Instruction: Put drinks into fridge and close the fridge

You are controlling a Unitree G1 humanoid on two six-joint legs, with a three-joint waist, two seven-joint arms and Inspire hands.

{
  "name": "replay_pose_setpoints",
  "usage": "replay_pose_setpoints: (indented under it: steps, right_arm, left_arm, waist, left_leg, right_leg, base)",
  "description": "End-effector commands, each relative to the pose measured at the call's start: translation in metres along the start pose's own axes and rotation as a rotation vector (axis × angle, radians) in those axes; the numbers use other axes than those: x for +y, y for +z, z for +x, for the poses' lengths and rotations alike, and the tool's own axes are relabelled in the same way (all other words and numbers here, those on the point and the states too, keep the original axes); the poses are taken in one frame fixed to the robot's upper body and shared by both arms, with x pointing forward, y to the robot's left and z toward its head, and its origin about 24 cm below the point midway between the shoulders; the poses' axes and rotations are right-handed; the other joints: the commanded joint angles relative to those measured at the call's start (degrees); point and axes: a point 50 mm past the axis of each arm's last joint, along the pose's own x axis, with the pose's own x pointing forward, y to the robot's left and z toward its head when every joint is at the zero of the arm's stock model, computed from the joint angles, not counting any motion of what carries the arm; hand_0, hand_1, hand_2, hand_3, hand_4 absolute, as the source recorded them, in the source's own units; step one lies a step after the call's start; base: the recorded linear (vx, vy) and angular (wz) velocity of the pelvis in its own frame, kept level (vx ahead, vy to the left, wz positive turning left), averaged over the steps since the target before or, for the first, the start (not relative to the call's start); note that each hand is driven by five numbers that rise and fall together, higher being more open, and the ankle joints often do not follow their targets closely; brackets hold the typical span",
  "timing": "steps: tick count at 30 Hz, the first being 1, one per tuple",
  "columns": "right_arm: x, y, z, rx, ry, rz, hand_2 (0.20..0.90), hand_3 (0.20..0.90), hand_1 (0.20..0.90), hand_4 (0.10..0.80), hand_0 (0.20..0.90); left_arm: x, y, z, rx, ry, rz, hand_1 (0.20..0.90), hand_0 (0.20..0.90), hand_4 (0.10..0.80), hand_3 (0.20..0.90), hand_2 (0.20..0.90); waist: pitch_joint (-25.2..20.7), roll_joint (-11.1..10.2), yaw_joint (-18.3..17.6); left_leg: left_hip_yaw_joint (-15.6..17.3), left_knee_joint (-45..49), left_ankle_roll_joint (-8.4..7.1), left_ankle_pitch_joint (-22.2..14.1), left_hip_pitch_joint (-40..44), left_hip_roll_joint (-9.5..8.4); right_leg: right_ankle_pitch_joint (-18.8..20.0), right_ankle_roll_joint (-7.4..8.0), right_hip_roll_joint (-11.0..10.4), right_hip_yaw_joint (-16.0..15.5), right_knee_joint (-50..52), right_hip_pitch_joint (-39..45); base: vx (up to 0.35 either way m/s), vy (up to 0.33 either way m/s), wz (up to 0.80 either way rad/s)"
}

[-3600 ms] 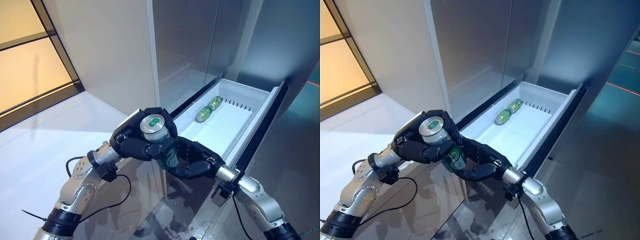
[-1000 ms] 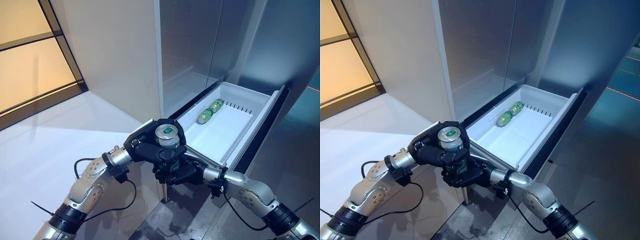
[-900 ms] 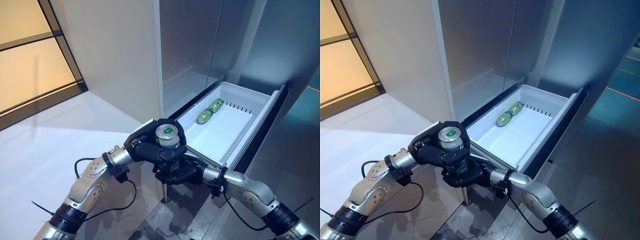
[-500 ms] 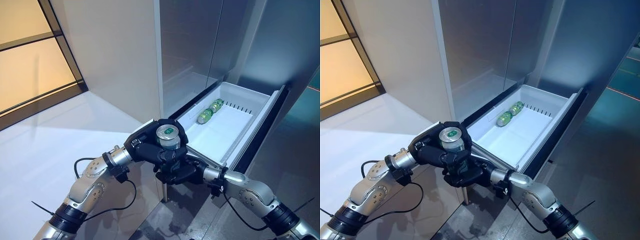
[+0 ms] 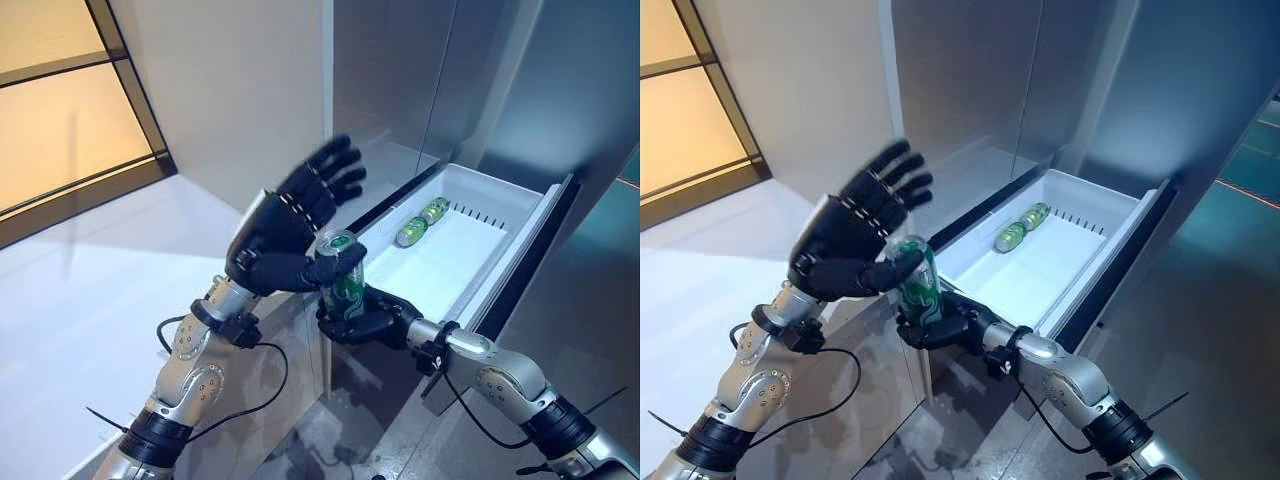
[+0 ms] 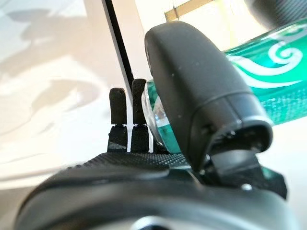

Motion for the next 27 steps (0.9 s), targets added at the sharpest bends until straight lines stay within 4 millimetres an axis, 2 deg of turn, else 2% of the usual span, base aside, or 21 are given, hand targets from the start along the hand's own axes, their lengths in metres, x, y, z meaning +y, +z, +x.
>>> replay_pose_setpoints:
  steps: [1, 7, 13, 17, 18, 24, 27]
  right_arm:
    - [-0.004, 0.126, -0.004, -0.560, -0.047, -0.056, 0.300, 0.200, 0.300, 0.100, 0.300]
    - [-0.030, 0.157, -0.015, -0.687, -0.277, -0.065, 0.300, 0.200, 0.300, 0.100, 0.300]
    - [-0.068, 0.195, -0.044, -0.786, -0.577, -0.193, 0.300, 0.200, 0.300, 0.100, 0.300]
    - [-0.099, 0.218, -0.074, -0.800, -0.793, -0.286, 0.300, 0.200, 0.300, 0.100, 0.300]
    - [-0.115, 0.225, -0.088, -0.789, -0.872, -0.307, 0.300, 0.200, 0.300, 0.100, 0.300]
    - [-0.154, 0.231, -0.123, -0.715, -1.067, -0.333, 0.300, 0.200, 0.300, 0.100, 0.300]
    - [-0.164, 0.229, -0.128, -0.659, -1.118, -0.362, 0.300, 0.200, 0.300, 0.100, 0.300]
  left_arm:
    - [0.000, 0.031, 0.030, -0.207, -0.029, 0.062, 0.900, 0.900, 0.800, 0.900, 0.900]
    - [0.007, 0.008, 0.030, -0.031, 0.025, 0.048, 0.900, 0.900, 0.800, 0.900, 0.900]
    - [0.007, -0.025, 0.022, 0.187, -0.003, -0.032, 0.900, 0.900, 0.800, 0.900, 0.900]
    - [-0.005, -0.054, 0.008, 0.365, -0.092, -0.146, 0.900, 0.900, 0.800, 0.900, 0.900]
    - [-0.013, -0.064, -0.001, 0.429, -0.137, -0.221, 0.900, 0.900, 0.800, 0.900, 0.900]
    - [-0.044, -0.092, -0.034, 0.596, -0.250, -0.513, 0.900, 0.900, 0.800, 0.900, 0.900]
    - [-0.058, -0.100, -0.048, 0.651, -0.282, -0.634, 0.900, 0.900, 0.800, 0.900, 0.900]
  waist:
    - [-3.5, -1.5, 0.1]
    - [-3.2, -1.5, 0.3]
    - [-3.0, -1.2, 1.0]
    - [-2.6, -1.0, 1.6]
    - [-2.5, -1.0, 2.0]
    - [-1.7, -0.9, 3.4]
    - [-1.2, -0.7, 3.9]
  left_leg:
    - [-3.7, 2.2, 4.26, -3.4, -2.3, -5.74]
    - [-3.8, 2.4, 4.10, -3.7, -2.3, -5.63]
    - [-3.7, 2.6, 3.93, -3.8, -2.3, -5.50]
    - [-4.1, 3.1, 3.91, -4.0, -2.5, -5.55]
    - [-4.3, 3.2, 3.85, -4.0, -2.5, -5.53]
    - [-5.4, 3.9, 3.45, -3.8, -3.2, -5.52]
    - [-6.0, 4.0, 3.30, -4.2, -2.9, -5.50]
  right_leg:
    - [-7.2, 0.06, 1.5, -5.4, 3.6, 1.6]
    - [-7.4, 0.06, 1.5, -6.1, 3.8, 1.7]
    - [-7.5, -0.01, 1.6, -6.7, 4.0, 1.9]
    - [-7.7, -0.20, 1.7, -7.0, 4.4, 2.0]
    - [-7.8, -0.26, 1.7, -7.1, 4.4, 2.1]
    - [-8.1, -0.48, 1.5, -8.1, 4.9, 2.3]
    - [-8.7, -0.50, 1.4, -8.6, 5.1, 2.8]
  base:
    - [0.000, 0.000, 0.00]
    - [0.000, 0.000, 0.00]
    - [0.008, 0.002, 0.08]
    - [0.036, 0.001, 0.05]
    - [0.050, -0.006, 0.06]
    - [0.062, -0.018, 0.16]
    - [0.065, -0.024, 0.19]
